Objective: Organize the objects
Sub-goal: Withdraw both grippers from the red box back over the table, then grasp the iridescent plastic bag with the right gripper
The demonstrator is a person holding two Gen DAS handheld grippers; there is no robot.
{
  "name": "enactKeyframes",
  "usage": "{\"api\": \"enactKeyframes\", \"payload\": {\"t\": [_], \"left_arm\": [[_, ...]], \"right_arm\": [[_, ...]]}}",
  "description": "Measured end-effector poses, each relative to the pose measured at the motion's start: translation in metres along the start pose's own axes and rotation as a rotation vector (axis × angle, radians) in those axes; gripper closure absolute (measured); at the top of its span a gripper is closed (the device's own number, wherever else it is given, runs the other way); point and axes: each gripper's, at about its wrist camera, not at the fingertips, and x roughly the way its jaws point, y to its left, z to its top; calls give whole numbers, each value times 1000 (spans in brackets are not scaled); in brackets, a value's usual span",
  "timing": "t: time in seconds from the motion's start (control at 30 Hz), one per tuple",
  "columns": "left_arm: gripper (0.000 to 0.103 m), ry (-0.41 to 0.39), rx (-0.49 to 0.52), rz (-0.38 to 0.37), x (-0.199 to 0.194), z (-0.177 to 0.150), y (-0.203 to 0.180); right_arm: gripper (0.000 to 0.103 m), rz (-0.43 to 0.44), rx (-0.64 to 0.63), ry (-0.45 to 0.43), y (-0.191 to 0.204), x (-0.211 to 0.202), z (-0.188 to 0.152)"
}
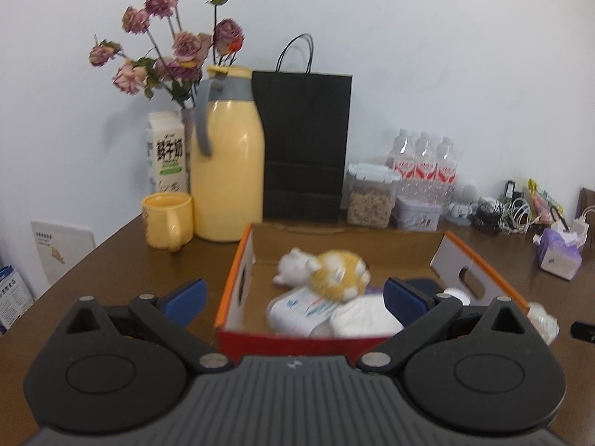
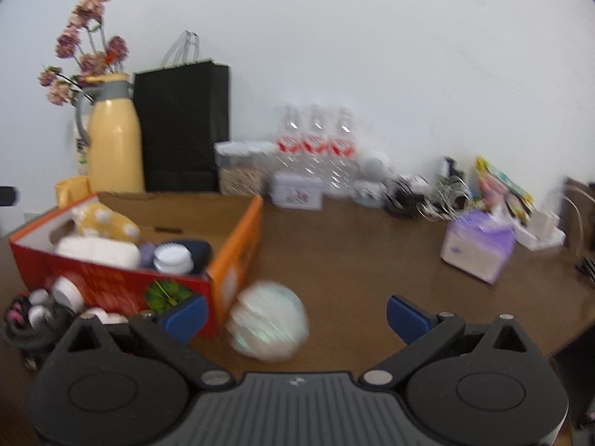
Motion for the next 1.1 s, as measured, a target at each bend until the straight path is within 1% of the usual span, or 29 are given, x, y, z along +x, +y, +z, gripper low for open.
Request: {"api": "enactKeyframes", "payload": {"t": [0.1,0.27,0.4,0.63,0.7,0.73,0.77,0.8,0.83,0.87,0.97,1.1], "left_arm": [[0,23,-4,9,-6,-10,8],[0,50,-13,26,-12,-20,17],[0,56,-25,32,-15,-22,19],[0,65,-36,22,-14,-24,17],[0,73,-36,22,-12,-26,16],[0,78,-36,21,-11,-27,16],[0,82,-37,21,-10,-28,16],[0,85,-37,20,-9,-29,16],[0,88,-38,19,-8,-30,16],[0,90,-39,17,-7,-31,17],[0,96,-45,21,-6,-32,18],[0,106,-40,19,-7,-34,18]], "right_arm": [[0,-9,8,29,-10,-1,-11],[0,16,3,65,-14,6,-20],[1,46,-12,95,-7,26,-19],[3,94,-56,113,8,58,-6],[12,104,-68,123,12,67,-4],[15,107,-68,132,12,71,-4],[22,111,-66,141,13,74,-4],[33,116,-64,149,14,76,-5],[42,124,-60,155,13,77,-6],[60,139,-52,157,12,77,-6],[64,150,-31,138,9,72,-8],[65,143,-23,94,10,59,-11]]}}
